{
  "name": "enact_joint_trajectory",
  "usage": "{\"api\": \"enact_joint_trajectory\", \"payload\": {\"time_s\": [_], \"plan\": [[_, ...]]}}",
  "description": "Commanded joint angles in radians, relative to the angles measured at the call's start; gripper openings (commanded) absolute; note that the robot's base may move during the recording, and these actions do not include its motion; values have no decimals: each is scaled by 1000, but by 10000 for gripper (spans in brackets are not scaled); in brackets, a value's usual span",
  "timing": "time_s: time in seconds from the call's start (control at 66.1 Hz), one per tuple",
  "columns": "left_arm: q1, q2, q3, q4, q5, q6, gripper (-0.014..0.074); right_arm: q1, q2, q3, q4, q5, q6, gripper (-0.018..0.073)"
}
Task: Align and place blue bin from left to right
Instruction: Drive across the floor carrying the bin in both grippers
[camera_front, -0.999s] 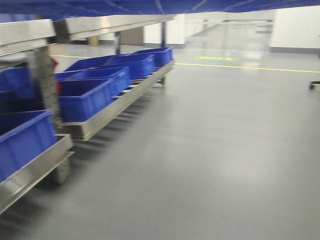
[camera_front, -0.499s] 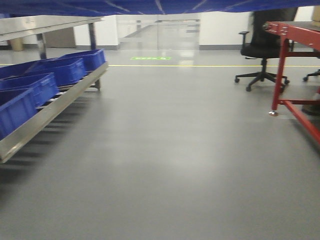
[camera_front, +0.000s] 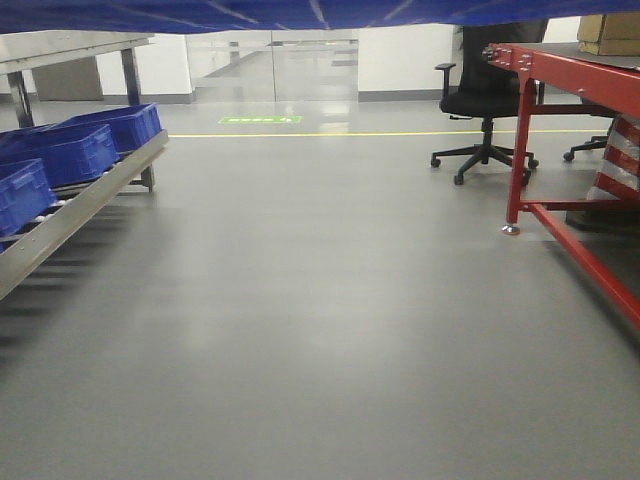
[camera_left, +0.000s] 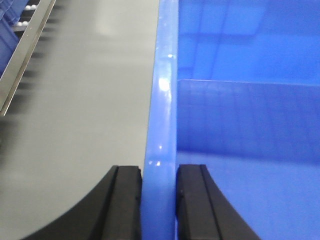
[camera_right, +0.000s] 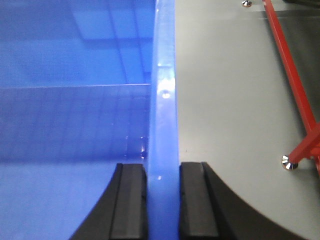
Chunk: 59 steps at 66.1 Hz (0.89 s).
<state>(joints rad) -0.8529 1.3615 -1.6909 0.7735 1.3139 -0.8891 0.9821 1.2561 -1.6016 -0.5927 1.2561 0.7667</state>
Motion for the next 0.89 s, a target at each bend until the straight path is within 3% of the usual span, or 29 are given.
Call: {"api": "enact_joint_trajectory", "payload": {"time_s": [0.0, 0.878], "plan": [[-7, -1, -17, 22, -101, -10, -111, 16, -9, -11, 15, -141, -1, -166], [-7, -1, -17, 22, -103, -10, -111, 16, -9, -11, 15, -147, -1, -166]]}}
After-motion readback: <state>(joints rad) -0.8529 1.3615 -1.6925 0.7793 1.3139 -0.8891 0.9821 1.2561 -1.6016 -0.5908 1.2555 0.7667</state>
